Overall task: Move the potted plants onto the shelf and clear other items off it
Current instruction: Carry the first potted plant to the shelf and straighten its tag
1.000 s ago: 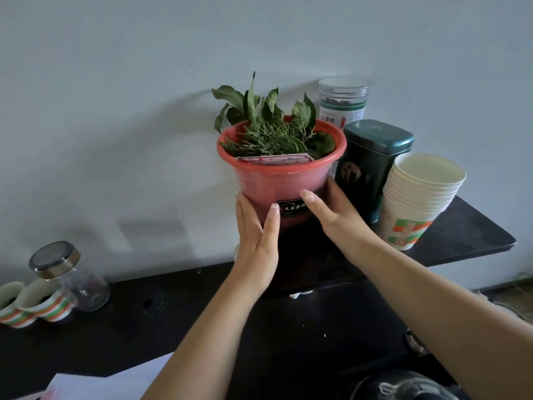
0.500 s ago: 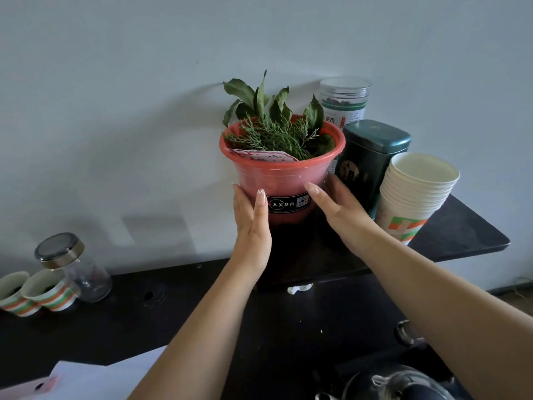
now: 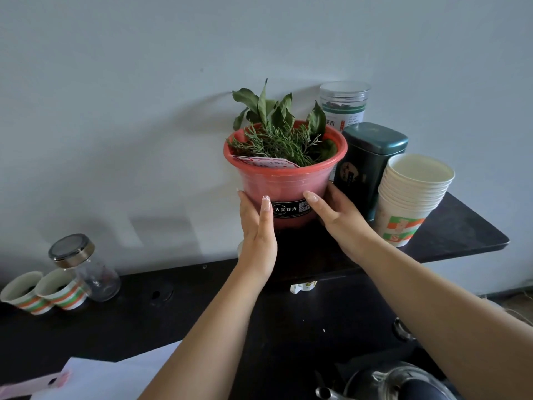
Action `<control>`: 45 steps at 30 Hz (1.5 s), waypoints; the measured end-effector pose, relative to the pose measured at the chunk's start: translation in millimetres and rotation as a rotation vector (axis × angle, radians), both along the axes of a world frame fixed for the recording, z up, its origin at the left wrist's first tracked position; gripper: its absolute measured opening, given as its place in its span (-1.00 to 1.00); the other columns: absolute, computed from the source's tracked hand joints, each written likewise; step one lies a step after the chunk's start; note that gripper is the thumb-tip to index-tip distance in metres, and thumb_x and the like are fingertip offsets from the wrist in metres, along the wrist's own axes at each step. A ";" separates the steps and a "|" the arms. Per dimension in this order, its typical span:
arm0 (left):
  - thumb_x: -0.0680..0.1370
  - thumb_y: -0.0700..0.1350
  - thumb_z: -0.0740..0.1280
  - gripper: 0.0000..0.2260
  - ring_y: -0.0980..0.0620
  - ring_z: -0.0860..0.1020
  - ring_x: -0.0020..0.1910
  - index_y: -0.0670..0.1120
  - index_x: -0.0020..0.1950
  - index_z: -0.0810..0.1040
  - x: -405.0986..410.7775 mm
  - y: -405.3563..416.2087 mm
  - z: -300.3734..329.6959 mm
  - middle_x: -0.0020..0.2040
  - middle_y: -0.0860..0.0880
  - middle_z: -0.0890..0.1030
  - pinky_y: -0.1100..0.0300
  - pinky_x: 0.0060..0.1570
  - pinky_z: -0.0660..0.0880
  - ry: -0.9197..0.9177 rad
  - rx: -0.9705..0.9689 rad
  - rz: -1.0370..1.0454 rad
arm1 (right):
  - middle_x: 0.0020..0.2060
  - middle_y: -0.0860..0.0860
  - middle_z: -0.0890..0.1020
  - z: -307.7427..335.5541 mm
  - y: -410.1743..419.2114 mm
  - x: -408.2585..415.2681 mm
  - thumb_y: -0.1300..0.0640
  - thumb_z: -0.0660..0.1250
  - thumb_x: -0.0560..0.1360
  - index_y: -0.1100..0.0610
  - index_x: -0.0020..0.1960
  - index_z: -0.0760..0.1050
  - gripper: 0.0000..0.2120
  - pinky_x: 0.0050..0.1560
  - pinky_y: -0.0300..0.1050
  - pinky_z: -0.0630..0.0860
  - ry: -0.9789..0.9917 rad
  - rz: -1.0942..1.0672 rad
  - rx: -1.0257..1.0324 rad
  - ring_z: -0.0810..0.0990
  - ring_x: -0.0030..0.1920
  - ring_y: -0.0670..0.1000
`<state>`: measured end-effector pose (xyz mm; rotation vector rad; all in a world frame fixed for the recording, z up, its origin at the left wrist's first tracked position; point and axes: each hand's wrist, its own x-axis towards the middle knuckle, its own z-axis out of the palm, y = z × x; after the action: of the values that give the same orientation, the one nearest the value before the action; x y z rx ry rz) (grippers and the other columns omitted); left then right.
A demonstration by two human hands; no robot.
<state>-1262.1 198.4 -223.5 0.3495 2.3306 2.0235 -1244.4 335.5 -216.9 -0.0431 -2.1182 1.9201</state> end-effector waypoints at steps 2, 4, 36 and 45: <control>0.40 0.27 -0.08 -0.27 0.18 -0.08 0.50 0.03 0.50 -0.22 0.7 0.2 1.1 0.55 0.10 -0.13 0.06 0.48 -0.13 -0.009 -0.004 0.000 | 0.25 -0.05 0.55 -0.6 -0.3 -0.3 -0.23 0.36 0.30 0.07 0.37 0.34 -0.27 0.39 0.00 0.35 -0.007 -0.003 0.012 0.49 0.28 -0.11; 0.40 0.27 -0.08 -0.27 0.17 -0.09 0.51 0.02 0.50 -0.22 1.2 0.4 1.8 0.55 0.09 -0.13 0.05 0.49 -0.13 -0.007 -0.011 0.005 | 0.25 -0.04 0.55 -0.5 -0.3 -0.2 -0.19 0.35 0.35 0.07 0.38 0.33 -0.33 0.39 -0.04 0.35 -0.012 -0.009 0.018 0.49 0.28 -0.11; 0.57 -0.01 0.18 -0.72 -0.06 -0.12 0.54 -0.07 0.19 0.53 -21.5 -60.2 107.7 0.52 -0.13 0.15 0.00 0.44 -0.02 0.554 -0.656 -0.057 | -0.11 0.09 0.65 103.2 -25.8 21.4 0.11 0.35 0.44 0.24 -0.11 0.67 -0.78 0.15 -0.03 0.37 0.346 -0.270 0.888 0.52 -0.02 0.11; 0.56 -0.09 0.23 -0.77 0.05 -0.05 0.53 -0.25 -0.01 0.54 -31.5 -44.6 127.2 0.51 -0.06 0.19 0.38 0.25 -0.01 0.393 -0.386 -0.026 | -0.27 0.12 0.61 132.0 -5.7 0.9 0.04 0.32 0.48 0.32 -0.19 0.57 -0.69 -0.17 -0.16 0.46 0.158 -0.193 0.614 0.54 -0.28 -0.10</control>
<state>-1293.5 153.8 -96.2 0.8091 2.8454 1.5498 -1243.5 329.9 -84.9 0.0279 -2.3907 1.0724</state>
